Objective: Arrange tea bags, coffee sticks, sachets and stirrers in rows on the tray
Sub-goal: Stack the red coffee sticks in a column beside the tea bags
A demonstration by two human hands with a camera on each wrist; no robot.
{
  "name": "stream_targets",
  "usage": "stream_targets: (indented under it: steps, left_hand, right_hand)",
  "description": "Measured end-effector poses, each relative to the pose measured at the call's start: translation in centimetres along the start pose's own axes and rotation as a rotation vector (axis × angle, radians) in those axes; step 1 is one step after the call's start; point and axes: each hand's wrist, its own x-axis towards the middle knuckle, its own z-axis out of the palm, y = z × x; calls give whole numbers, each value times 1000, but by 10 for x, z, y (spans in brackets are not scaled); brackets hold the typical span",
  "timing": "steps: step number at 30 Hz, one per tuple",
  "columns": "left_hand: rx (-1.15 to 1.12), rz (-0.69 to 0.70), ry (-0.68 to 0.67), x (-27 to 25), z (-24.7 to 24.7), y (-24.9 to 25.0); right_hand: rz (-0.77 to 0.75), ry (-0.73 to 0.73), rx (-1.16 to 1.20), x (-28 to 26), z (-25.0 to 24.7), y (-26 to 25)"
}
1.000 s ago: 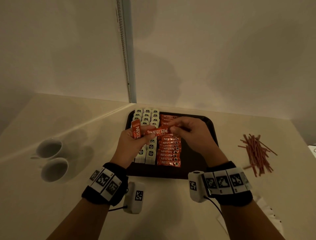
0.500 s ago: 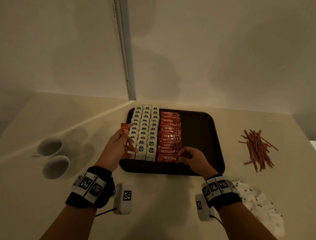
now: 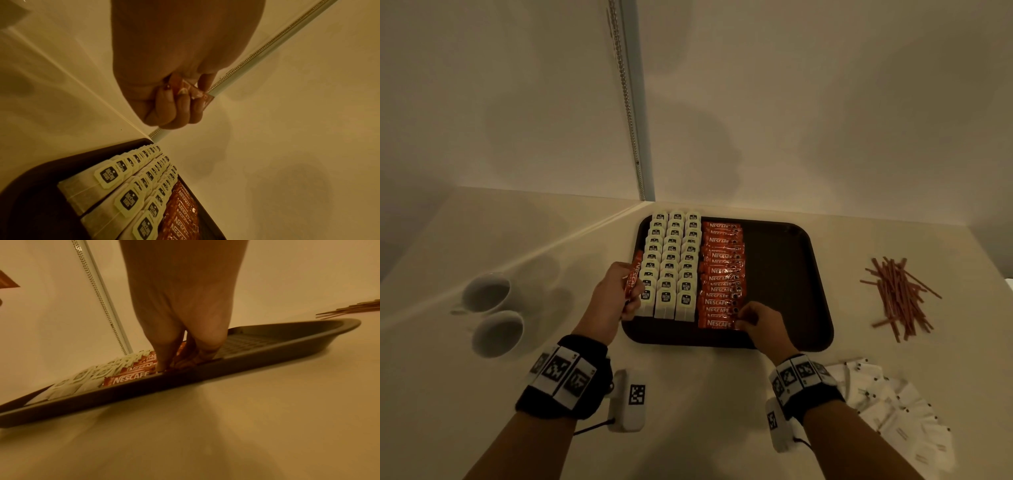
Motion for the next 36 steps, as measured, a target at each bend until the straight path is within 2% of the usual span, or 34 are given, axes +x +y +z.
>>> stream_targets:
  steps: [3, 6, 8, 10, 13, 15, 17, 19, 20, 22, 25, 27, 29, 33, 36]
  left_hand:
    - [112, 29, 14, 1, 0, -1]
    - [234, 105, -74, -3, 0, -1]
    - [288, 199, -103, -7, 1, 0]
    - [384, 330, -54, -7, 2, 0]
    - [544, 526, 9, -2, 4, -1]
    - [574, 651, 13, -2, 6, 1]
    - [597, 795, 10, -1, 11, 4]
    - [639, 889, 23, 0, 16, 8]
    - [647, 911, 26, 0, 18, 8]
    - [593, 860, -23, 0, 20, 10]
    - [343, 606, -155, -8, 22, 16]
    - [195, 487, -166, -12, 24, 19]
    - [132, 452, -135, -13, 26, 19]
    - [173, 466, -110, -13, 28, 19]
    - [116, 464, -30, -11, 28, 21]
  right_hand:
    - [13, 31, -49, 2, 3, 3]
    - [13, 54, -74, 3, 4, 6]
    - [19, 56, -94, 3, 4, 7]
    - [19, 75, -106, 3, 2, 3]
    - [-34, 87, 70, -1, -10, -23]
    - [-76, -10, 346, -7, -19, -52]
    - [-111, -199, 612, -13, -25, -80]
    - [-143, -348, 773, -17, -28, -101]
    - [-172, -369, 784, -18, -28, -107]
    - [-245, -327, 727, -20, -30, -116]
    - [-376, -218, 586, -18, -33, -121]
    - [-435, -162, 519, -18, -35, -122]
    - [-457, -128, 492, -18, -37, -123]
    - [-471, -85, 455, -18, -39, -123]
    - [-420, -205, 420, -20, -42, -126]
